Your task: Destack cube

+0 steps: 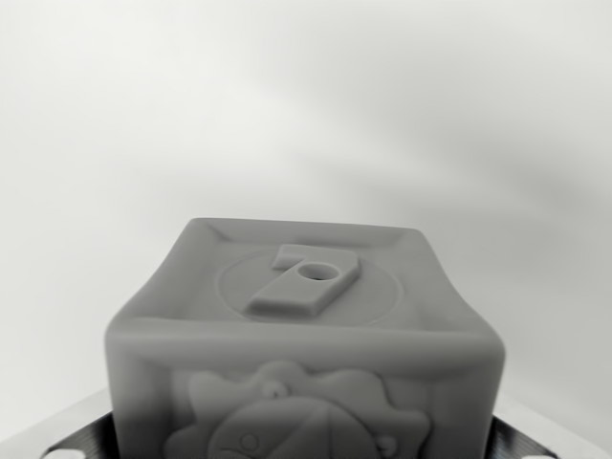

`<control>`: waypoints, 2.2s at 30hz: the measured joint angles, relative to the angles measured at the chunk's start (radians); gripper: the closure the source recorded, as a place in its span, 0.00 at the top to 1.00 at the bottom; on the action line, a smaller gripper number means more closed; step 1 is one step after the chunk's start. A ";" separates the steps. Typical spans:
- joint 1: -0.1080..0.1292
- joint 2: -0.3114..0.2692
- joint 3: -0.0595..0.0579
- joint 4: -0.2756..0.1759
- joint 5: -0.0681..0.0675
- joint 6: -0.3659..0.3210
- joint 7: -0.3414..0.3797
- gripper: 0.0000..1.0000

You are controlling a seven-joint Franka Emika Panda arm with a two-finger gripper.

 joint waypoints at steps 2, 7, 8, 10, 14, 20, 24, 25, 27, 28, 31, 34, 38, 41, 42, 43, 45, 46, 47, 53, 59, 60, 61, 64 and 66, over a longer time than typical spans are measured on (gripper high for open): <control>0.000 0.007 0.000 0.011 -0.001 -0.004 0.001 0.00; 0.002 0.033 0.000 0.049 -0.004 -0.015 0.003 0.00; 0.002 0.038 0.000 0.056 -0.004 -0.017 0.003 0.00; 0.003 0.048 0.000 0.071 -0.005 -0.023 0.004 0.00; 0.003 0.063 0.000 0.096 -0.007 -0.032 0.006 0.00; 0.004 0.090 0.000 0.137 -0.011 -0.047 0.009 0.00; 0.005 0.109 0.000 0.165 -0.013 -0.056 0.011 0.00; 0.005 0.113 0.000 0.172 -0.013 -0.059 0.012 0.00; 0.006 0.123 0.000 0.187 -0.014 -0.065 0.012 0.00; 0.007 0.128 0.000 0.195 -0.014 -0.067 0.013 0.00; 0.007 0.140 0.000 0.215 -0.015 -0.075 0.014 0.00; 0.008 0.156 0.000 0.240 -0.016 -0.085 0.015 0.00; 0.009 0.175 -0.001 0.270 -0.018 -0.095 0.016 0.00; 0.010 0.187 -0.001 0.290 -0.018 -0.103 0.017 0.00; 0.010 0.192 -0.001 0.297 -0.018 -0.106 0.017 0.00; 0.011 0.197 -0.001 0.306 -0.019 -0.109 0.017 0.00; 0.012 0.204 -0.002 0.318 -0.019 -0.114 0.017 0.00; 0.013 0.210 -0.002 0.328 -0.019 -0.118 0.018 0.00; 0.013 0.215 -0.002 0.336 -0.019 -0.121 0.018 0.00; 0.018 0.246 -0.005 0.385 -0.020 -0.140 0.019 0.00; 0.021 0.271 -0.008 0.429 -0.020 -0.158 0.019 0.00; 0.022 0.276 -0.008 0.437 -0.021 -0.162 0.019 0.00; 0.022 0.278 -0.008 0.441 -0.021 -0.163 0.019 0.00; 0.024 0.294 -0.009 0.466 -0.021 -0.172 0.019 0.00; 0.025 0.302 -0.010 0.479 -0.021 -0.177 0.019 0.00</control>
